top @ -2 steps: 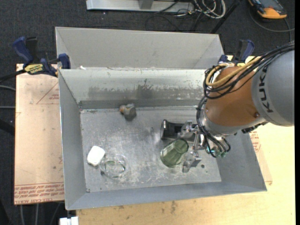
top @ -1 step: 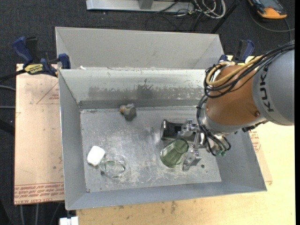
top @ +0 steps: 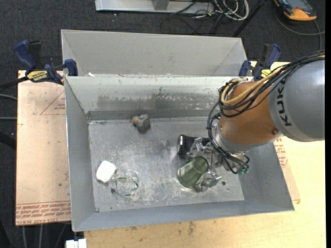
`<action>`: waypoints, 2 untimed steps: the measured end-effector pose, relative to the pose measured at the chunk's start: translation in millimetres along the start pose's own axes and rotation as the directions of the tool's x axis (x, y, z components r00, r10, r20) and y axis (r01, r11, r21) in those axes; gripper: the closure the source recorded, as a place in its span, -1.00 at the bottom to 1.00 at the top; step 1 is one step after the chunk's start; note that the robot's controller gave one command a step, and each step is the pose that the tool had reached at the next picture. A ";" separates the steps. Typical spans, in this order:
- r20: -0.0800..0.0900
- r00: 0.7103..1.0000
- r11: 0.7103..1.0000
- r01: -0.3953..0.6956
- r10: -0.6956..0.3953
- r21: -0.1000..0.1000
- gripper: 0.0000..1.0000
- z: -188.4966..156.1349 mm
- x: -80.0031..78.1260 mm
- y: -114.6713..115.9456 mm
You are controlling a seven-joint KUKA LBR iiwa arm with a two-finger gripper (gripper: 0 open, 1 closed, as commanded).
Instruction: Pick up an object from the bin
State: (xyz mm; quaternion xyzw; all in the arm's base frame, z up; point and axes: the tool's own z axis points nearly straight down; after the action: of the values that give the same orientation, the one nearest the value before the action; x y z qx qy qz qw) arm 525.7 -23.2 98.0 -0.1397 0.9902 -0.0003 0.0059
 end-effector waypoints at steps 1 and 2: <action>-0.011 0.992 0.992 0.127 -0.127 -0.005 -1.00 1.9 0.3 1.6; -0.008 0.947 0.947 0.320 -0.320 -0.006 -1.00 -4.8 -17.2 12.4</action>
Offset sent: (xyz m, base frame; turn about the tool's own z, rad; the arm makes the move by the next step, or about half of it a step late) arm 0.0163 0.0201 0.0061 -0.3437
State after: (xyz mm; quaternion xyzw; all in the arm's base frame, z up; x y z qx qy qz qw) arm 538.7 -6.6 103.0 -0.2985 0.9544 0.0004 0.0012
